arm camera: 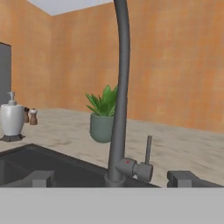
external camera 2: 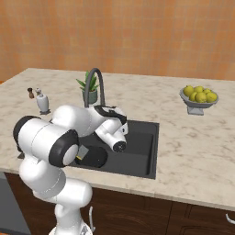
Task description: Pick the pan and sponge and place them into the sink. Then turn on the water.
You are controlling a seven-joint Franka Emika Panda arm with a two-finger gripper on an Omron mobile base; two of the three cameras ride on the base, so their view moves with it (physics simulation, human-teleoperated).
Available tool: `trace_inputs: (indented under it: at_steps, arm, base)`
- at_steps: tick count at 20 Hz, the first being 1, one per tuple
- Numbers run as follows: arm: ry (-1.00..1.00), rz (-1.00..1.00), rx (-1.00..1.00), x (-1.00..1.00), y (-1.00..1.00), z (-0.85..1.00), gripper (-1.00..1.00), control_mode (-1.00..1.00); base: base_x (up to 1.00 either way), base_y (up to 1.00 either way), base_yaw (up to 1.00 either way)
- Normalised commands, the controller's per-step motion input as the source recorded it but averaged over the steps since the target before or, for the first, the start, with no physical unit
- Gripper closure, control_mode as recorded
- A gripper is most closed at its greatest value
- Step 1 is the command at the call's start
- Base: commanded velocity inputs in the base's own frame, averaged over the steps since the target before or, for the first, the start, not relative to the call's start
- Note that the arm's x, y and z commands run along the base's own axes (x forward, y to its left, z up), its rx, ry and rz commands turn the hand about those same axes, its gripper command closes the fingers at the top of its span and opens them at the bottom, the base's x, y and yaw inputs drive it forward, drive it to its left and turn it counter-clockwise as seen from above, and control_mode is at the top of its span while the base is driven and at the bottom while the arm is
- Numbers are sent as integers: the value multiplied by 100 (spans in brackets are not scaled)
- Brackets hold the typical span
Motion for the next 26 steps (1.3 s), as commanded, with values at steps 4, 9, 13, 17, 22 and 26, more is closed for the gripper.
trace_inputs:
  at_steps: [4,9,13,17,22,26]
  arm:
    - [0,0,0,13,0,0,-100,-100]
    - [0,0,0,27,0,1,-100,-100]
    - [0,0,0,21,0,0,-100,-100]
    - [0,0,1,16,-2,-4,-100,-100]
    - [0,0,0,26,0,-17,-100,-100]
    - [0,0,0,24,0,-4,-100,-100]
  base:
    - [0,0,0]
    - [0,0,0]
    - [0,0,0]
    - [0,0,0]
    - [0,0,0]
    - [0,0,0]
